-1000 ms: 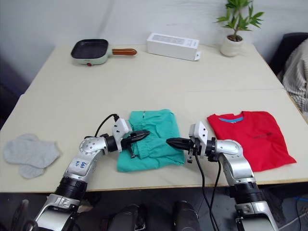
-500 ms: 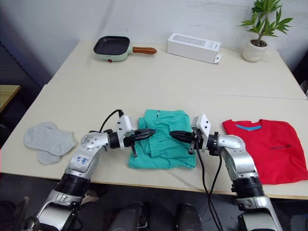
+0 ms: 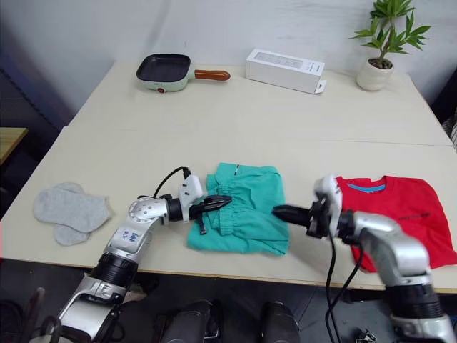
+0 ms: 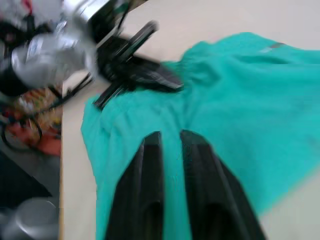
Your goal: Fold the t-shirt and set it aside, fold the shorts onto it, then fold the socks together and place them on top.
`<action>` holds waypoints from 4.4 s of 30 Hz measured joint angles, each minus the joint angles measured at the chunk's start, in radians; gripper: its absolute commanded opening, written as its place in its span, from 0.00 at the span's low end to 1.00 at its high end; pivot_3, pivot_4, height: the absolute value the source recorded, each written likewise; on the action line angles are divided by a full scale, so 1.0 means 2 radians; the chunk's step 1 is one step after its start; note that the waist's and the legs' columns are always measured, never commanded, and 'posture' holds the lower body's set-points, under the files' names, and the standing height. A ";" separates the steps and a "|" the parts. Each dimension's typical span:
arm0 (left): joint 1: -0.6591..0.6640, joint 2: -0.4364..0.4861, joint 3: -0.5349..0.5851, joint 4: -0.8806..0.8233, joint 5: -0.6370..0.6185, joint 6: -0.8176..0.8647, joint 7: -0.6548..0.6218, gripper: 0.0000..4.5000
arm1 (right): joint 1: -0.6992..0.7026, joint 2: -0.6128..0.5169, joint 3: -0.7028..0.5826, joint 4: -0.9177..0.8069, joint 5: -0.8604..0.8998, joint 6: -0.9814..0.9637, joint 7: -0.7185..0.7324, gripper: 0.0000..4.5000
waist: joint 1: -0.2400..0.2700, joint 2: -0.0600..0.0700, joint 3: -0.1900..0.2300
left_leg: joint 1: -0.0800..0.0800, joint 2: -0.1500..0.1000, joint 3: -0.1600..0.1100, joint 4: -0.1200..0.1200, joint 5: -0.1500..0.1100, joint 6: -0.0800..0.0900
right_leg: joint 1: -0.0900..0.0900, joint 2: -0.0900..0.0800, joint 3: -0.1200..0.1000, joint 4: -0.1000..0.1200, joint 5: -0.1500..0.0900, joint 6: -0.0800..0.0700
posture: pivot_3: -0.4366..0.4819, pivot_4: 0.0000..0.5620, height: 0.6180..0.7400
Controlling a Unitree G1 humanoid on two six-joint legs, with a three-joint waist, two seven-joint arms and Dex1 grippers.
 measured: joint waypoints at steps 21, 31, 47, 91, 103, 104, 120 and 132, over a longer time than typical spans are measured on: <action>-0.005 -0.011 0.001 0.032 0.009 -0.047 -0.009 0.00 | -0.194 0.137 0.044 0.208 -0.018 0.250 -0.118 0.45 | -0.001 0.000 0.000 | -0.001 -0.001 0.001 0.001 0.000 -0.001 | -0.001 0.000 0.000 0.002 0.000 0.000 | 0.48 0.27 1.00; 0.003 -0.015 0.007 0.009 -0.021 -0.028 -0.021 0.00 | -0.152 0.061 0.006 0.121 0.034 0.290 -0.070 0.01 | -0.003 0.000 0.000 | -0.003 -0.001 0.001 0.001 0.000 0.000 | -0.001 0.000 0.000 0.001 0.001 0.001 | 0.48 0.27 1.00; 0.042 0.043 0.045 -0.203 -0.182 0.160 -0.075 0.99 | -0.152 -0.304 0.127 0.296 -0.171 -0.053 0.273 0.00 | -0.010 0.005 0.003 | -0.005 -0.003 0.003 0.004 -0.001 0.002 | -0.002 0.001 0.001 -0.006 0.004 0.007 | 0.48 0.27 1.00; 0.317 0.133 0.326 -0.228 -0.177 0.076 -0.012 1.00 | 0.070 -0.006 -0.075 0.050 -0.155 -0.346 0.128 0.99 | -0.007 0.008 0.006 | -0.002 0.003 0.007 0.007 -0.007 0.001 | -0.001 0.004 0.008 -0.004 0.003 0.005 | 0.48 0.27 1.00; 0.535 0.040 0.541 -0.134 -0.171 0.022 0.094 1.00 | 0.158 0.097 -0.010 0.016 -0.187 -0.537 0.110 0.99 | -0.009 0.002 0.005 | 0.000 0.004 0.010 0.007 -0.012 0.003 | -0.001 0.002 0.009 -0.007 0.003 0.005 | 0.48 0.27 1.00; 0.547 0.033 0.550 -0.134 -0.174 0.031 0.104 1.00 | 0.160 0.098 -0.010 0.020 -0.178 -0.544 0.118 0.99 | -0.008 0.001 0.005 | 0.000 0.004 0.010 0.007 -0.013 0.003 | -0.001 0.002 0.009 -0.007 0.003 0.005 | 0.48 0.27 1.00; 0.525 0.217 0.482 -0.322 -0.235 0.308 0.161 1.00 | 0.119 0.095 0.027 0.009 -0.143 -0.511 0.129 0.99 | -0.011 0.000 0.006 | 0.001 0.005 0.010 0.006 -0.013 -0.003 | -0.002 0.003 0.010 -0.004 0.001 0.001 | 0.48 0.27 1.00; 0.411 0.245 0.372 -0.295 -0.181 0.392 0.199 0.44 | 0.117 0.096 0.031 0.010 -0.145 -0.513 0.119 1.00 | -0.008 0.001 0.006 | 0.002 0.008 0.010 0.007 -0.013 -0.005 | -0.001 0.007 0.011 -0.002 -0.001 0.000 | 0.48 0.27 1.00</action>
